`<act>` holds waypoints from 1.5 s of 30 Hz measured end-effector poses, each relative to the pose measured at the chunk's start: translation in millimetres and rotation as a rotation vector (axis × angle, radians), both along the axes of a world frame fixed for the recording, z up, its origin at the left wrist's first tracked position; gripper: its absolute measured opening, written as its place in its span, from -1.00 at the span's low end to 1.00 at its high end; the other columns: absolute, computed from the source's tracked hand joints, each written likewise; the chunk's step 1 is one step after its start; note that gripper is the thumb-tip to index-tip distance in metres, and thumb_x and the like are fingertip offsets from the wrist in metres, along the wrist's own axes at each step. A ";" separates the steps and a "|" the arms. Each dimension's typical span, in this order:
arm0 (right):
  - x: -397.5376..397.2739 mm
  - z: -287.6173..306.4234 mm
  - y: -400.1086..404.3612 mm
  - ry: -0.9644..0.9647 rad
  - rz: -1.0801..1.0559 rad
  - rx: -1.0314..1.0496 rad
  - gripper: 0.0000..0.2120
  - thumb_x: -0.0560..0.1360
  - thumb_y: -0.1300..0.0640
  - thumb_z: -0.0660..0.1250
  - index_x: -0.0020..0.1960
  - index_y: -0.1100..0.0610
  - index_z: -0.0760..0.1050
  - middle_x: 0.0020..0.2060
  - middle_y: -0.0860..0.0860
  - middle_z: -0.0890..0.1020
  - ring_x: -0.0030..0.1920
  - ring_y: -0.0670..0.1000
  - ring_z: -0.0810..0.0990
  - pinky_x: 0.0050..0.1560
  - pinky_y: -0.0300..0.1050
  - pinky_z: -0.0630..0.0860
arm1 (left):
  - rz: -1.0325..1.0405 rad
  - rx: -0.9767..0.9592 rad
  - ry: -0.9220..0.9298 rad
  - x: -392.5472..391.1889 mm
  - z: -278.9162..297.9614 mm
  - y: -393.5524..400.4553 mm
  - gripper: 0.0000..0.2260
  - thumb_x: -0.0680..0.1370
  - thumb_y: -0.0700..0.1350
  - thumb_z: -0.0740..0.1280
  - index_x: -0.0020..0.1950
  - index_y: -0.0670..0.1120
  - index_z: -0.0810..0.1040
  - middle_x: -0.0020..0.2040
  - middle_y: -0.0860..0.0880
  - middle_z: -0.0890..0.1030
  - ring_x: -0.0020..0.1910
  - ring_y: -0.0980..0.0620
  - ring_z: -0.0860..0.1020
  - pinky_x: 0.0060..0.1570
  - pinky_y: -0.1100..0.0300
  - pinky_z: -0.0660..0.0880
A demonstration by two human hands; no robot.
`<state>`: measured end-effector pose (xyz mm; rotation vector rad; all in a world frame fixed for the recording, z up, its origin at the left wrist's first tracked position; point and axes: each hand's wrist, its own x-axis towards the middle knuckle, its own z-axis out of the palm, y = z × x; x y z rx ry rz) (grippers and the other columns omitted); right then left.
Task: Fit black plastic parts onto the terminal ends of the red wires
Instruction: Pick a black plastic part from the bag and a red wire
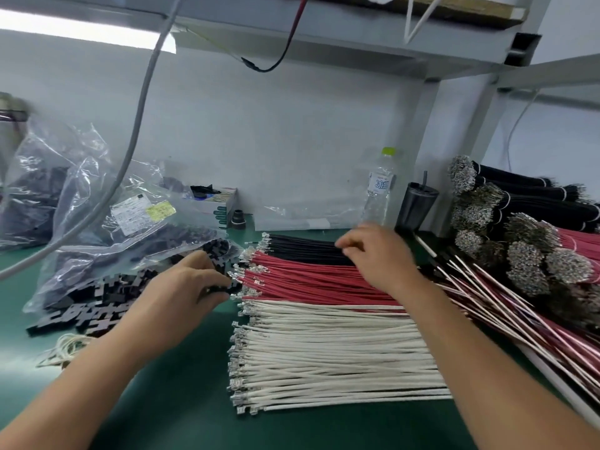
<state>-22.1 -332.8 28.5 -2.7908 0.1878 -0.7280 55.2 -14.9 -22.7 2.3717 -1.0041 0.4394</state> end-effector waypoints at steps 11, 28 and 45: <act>95.7 -21.5 34.6 0.261 0.025 -0.039 -0.77 0.56 0.07 0.42 0.21 0.01 0.65 0.18 0.00 0.67 0.19 0.06 0.62 0.12 -0.12 0.47 | 0.096 -0.272 0.029 7.5 -4.5 -0.9 -0.76 0.43 -0.12 0.61 0.07 0.05 0.75 -0.08 0.26 0.62 -0.09 0.37 0.55 -0.11 0.56 0.39; 64.3 69.0 -0.1 -0.430 0.042 0.556 -0.90 0.44 0.16 0.55 -0.16 -0.04 0.70 -0.21 -0.16 0.71 -0.13 -0.13 0.69 0.10 -0.09 0.62 | 0.121 -0.448 0.218 0.7 -1.9 -6.3 -0.65 0.41 -0.19 0.61 -0.19 0.27 0.63 -0.27 0.30 0.66 -0.23 0.31 0.61 -0.25 0.54 0.42; -35.5 18.4 75.2 -0.392 0.301 -0.026 -0.91 0.54 -0.02 0.43 -0.03 -0.05 0.70 -0.27 -0.15 0.49 -0.25 -0.17 0.46 -0.27 -0.13 0.44 | -0.257 -0.943 0.824 -20.9 14.6 -12.5 -0.79 0.28 -0.29 0.58 -0.10 -0.18 0.74 -0.11 -0.27 0.74 -0.15 -0.16 0.74 -0.15 0.20 0.67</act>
